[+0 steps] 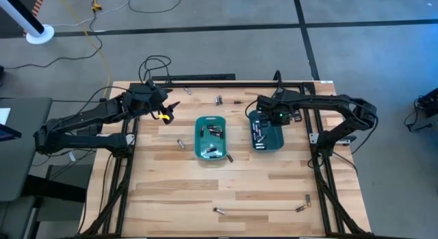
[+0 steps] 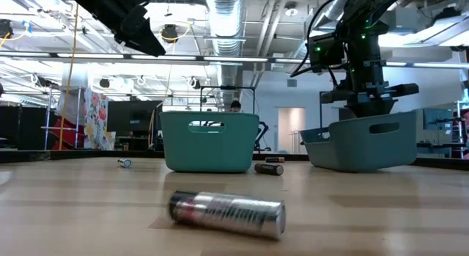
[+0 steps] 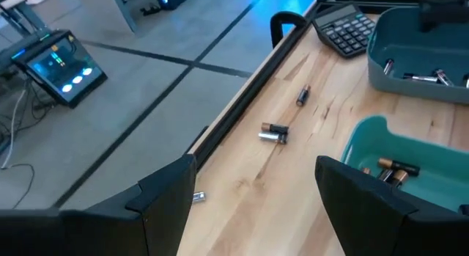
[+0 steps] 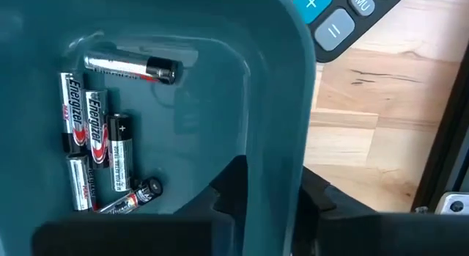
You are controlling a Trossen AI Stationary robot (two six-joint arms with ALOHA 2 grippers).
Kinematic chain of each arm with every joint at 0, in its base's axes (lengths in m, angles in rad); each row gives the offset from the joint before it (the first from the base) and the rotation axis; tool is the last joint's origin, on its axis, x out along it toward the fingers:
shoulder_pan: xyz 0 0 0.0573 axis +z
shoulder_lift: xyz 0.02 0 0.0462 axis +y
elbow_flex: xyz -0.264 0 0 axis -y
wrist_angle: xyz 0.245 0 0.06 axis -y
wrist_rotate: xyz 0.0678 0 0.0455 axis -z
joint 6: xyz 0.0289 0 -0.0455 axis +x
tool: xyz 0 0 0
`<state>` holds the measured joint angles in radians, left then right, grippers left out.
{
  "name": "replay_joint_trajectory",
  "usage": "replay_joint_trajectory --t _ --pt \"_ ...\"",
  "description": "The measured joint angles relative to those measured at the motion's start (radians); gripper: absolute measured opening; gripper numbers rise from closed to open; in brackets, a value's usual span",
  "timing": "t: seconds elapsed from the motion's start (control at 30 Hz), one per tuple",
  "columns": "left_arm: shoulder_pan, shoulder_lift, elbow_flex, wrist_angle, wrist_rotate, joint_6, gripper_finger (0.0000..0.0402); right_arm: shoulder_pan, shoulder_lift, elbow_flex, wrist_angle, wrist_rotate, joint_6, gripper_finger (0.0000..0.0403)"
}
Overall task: Sort batteries
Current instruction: Adjust the blue bin on the table, then put the silver battery into the blue bin
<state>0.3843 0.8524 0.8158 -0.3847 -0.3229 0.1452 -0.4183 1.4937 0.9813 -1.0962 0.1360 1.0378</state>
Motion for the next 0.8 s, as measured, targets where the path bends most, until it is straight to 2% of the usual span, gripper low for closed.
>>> replay_joint_trajectory --t 0.43,0.8 --pt "0.000 0.000 0.000 0.000 0.000 0.052 0.0277 0.000 -0.002 0.000 -0.004 0.000 -0.003 0.0157" --pt "0.000 0.000 0.000 0.000 0.002 0.047 0.0277 0.000 -0.028 0.001 -0.122 0.000 0.024 0.0169"
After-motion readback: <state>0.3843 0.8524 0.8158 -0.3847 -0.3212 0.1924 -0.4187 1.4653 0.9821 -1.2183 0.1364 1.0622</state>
